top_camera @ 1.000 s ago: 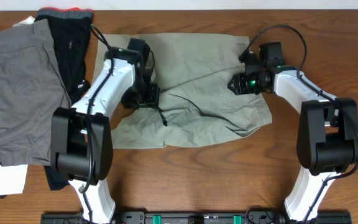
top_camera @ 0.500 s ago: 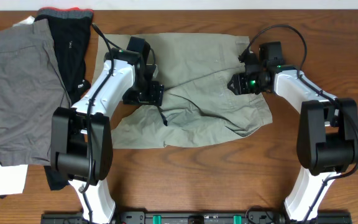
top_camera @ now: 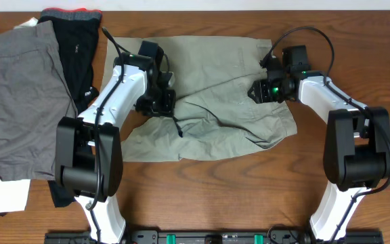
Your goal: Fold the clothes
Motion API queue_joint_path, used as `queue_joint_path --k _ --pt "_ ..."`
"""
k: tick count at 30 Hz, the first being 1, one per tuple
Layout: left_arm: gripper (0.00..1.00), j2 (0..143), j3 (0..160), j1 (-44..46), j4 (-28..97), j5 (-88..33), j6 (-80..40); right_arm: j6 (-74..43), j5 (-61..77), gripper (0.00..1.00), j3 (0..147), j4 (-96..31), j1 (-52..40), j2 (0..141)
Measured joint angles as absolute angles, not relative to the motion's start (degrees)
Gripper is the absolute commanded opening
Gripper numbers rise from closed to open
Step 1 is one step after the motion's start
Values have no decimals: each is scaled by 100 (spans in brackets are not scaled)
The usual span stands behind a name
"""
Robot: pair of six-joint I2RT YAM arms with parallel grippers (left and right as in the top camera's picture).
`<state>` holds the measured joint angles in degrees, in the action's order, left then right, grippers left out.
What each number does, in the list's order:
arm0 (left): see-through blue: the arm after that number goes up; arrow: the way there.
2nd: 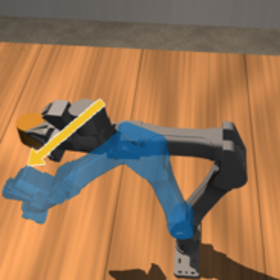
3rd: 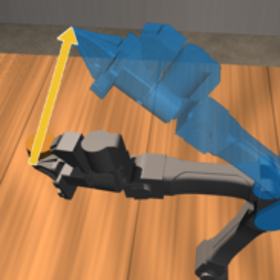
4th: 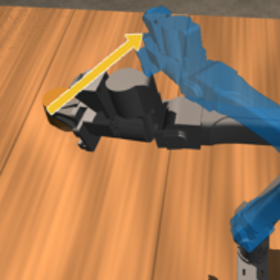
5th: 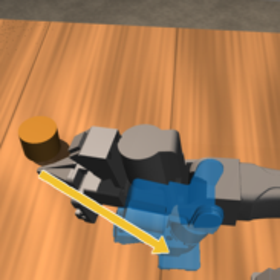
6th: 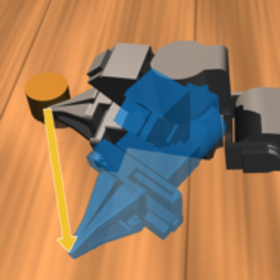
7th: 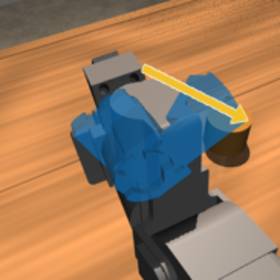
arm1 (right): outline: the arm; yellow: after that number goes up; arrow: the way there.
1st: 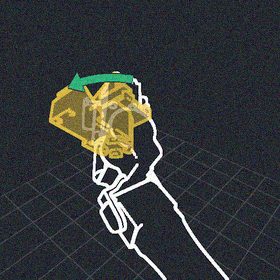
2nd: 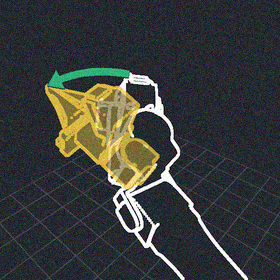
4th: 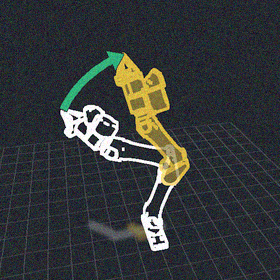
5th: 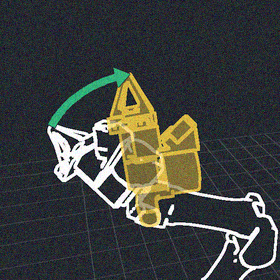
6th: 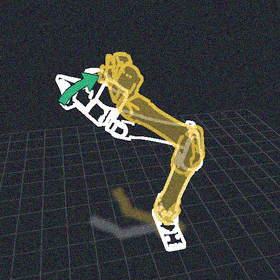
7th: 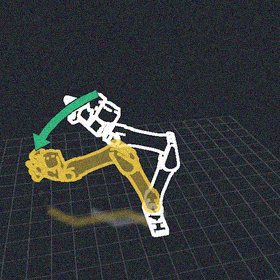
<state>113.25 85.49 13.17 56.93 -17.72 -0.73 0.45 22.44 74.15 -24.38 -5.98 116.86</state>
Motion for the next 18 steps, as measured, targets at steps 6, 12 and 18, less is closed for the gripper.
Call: queue_joint_path --k 6,12,18 --pt "6 11325 8549 1315 5863 -1695 -21 45 2239 52 7415 -2438 -598 11686" --pt "6 11306 8549 1164 6525 -1243 -123 49 2237 52 7417 -2438 -598 11686" --pt "27 10755 8549 862 6556 -1162 -314 49 2235 52 7417 -2436 -598 11686"
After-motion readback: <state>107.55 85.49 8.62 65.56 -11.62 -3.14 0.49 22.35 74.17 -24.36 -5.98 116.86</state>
